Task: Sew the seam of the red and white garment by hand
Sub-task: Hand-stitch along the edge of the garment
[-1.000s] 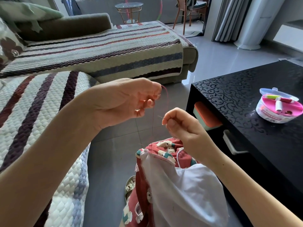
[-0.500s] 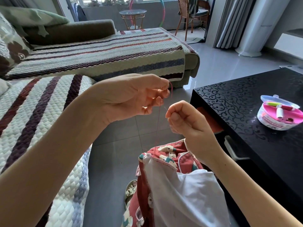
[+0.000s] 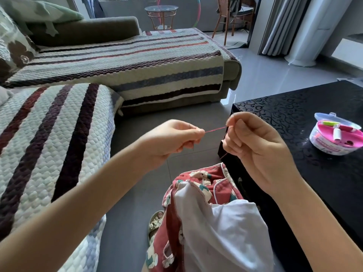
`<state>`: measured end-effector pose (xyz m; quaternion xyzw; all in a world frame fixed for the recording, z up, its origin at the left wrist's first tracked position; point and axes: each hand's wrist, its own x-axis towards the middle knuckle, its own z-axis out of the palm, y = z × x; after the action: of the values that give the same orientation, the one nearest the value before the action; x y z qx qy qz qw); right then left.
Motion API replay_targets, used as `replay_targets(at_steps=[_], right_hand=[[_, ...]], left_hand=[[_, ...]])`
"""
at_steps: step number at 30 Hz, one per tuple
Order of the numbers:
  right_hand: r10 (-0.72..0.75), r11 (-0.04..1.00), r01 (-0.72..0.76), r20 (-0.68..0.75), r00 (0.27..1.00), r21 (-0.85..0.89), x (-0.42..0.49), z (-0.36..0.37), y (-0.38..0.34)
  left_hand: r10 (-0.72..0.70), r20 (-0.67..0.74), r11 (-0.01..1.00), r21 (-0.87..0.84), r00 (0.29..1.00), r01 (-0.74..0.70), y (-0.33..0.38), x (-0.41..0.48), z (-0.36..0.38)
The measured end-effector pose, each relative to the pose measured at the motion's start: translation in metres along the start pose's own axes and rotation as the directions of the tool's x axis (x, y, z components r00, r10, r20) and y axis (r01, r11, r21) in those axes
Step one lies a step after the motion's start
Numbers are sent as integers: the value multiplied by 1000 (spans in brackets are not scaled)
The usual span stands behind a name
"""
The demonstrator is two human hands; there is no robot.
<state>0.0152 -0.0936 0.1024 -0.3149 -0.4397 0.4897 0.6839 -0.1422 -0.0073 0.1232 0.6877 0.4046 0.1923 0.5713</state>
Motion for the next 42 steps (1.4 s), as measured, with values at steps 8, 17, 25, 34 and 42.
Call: replay_targets(at_steps=[8, 17, 25, 34, 42], right_hand=[[45, 995, -39, -63, 997, 97, -3, -27, -6], [126, 987, -107, -156, 980, 123, 0, -53, 9], [507, 854, -312, -529, 681, 417, 4, -127, 63], [508, 854, -315, -793, 336, 414, -6, -211, 123], [437, 778, -425, -88, 895, -462, -21, -68, 79]], left_hand=[[-55, 339, 981, 195, 939, -12, -62, 1, 13], [-102, 309, 995, 36, 946, 96, -97, -14, 7], [-149, 243, 863, -440, 958, 246, -109, -46, 4], [-163, 146, 890, -404, 976, 210, -102, -71, -2], [-129, 187, 924, -334, 974, 186, -84, -76, 5]])
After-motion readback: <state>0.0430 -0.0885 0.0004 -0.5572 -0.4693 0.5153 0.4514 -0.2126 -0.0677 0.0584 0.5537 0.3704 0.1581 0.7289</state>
